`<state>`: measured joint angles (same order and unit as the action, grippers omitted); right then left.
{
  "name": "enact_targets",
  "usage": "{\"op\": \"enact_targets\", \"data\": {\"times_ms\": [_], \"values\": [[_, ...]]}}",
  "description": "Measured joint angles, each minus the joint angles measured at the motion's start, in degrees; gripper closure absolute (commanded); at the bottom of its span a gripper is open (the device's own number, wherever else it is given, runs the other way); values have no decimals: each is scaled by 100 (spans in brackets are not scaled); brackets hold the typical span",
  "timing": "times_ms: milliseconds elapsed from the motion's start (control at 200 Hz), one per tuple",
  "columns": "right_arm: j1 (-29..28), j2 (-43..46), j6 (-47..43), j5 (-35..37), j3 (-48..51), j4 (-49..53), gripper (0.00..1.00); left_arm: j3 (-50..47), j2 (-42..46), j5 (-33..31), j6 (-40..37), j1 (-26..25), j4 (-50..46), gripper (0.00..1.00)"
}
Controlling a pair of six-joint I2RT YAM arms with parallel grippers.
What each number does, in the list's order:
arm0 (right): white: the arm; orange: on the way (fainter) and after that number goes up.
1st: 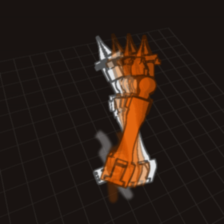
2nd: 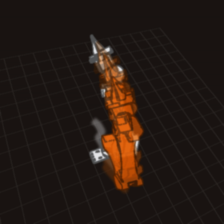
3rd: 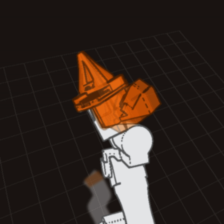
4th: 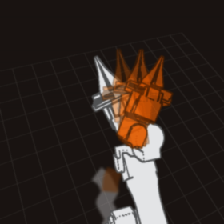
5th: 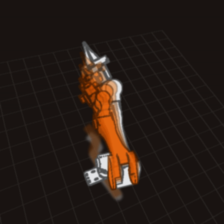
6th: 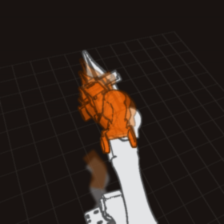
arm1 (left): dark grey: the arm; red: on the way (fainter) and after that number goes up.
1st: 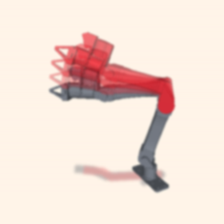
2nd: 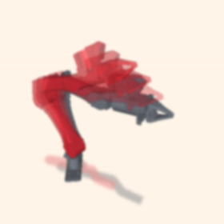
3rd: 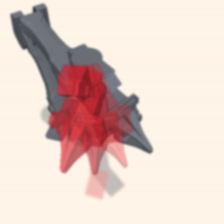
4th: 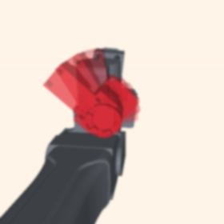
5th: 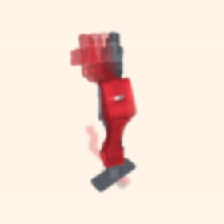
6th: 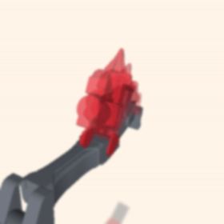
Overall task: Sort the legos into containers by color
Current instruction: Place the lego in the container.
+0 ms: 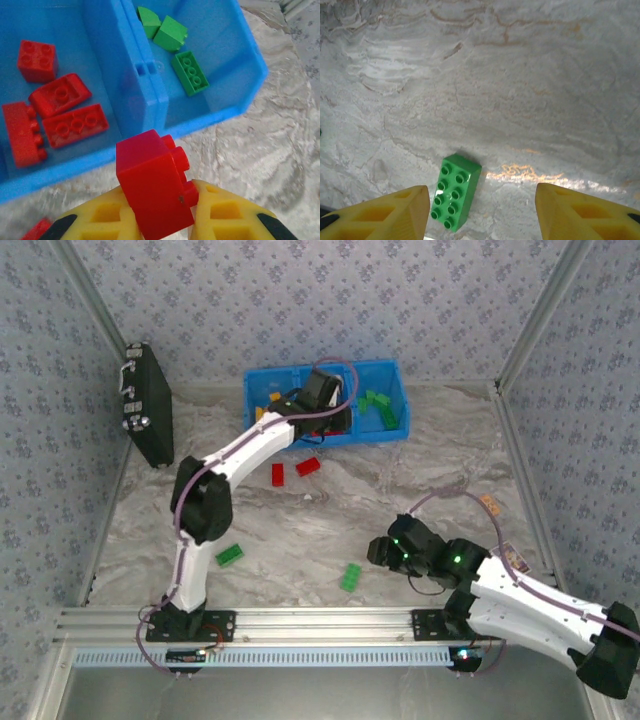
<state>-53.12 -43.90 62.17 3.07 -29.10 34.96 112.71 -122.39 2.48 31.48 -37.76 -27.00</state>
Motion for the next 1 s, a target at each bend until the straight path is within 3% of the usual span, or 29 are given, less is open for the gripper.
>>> {"op": "enact_targets", "data": {"times_ms": [240,480,845,1000], "values": [[-920,-52,892,339,116,13,38,1652,-1484,52,-192,214,-376,85],[-1464,-608,1303,706,87,11,35,2717,-2105,52,-299,308,-774,78],[-1676,-1362,1351,1005,-402,-9,31,2647,-2205,52,-367,479,-776,55],[-1884,-1464,1436,1110,-417,11,30,2339,-2205,50,-407,503,-756,53]]}}
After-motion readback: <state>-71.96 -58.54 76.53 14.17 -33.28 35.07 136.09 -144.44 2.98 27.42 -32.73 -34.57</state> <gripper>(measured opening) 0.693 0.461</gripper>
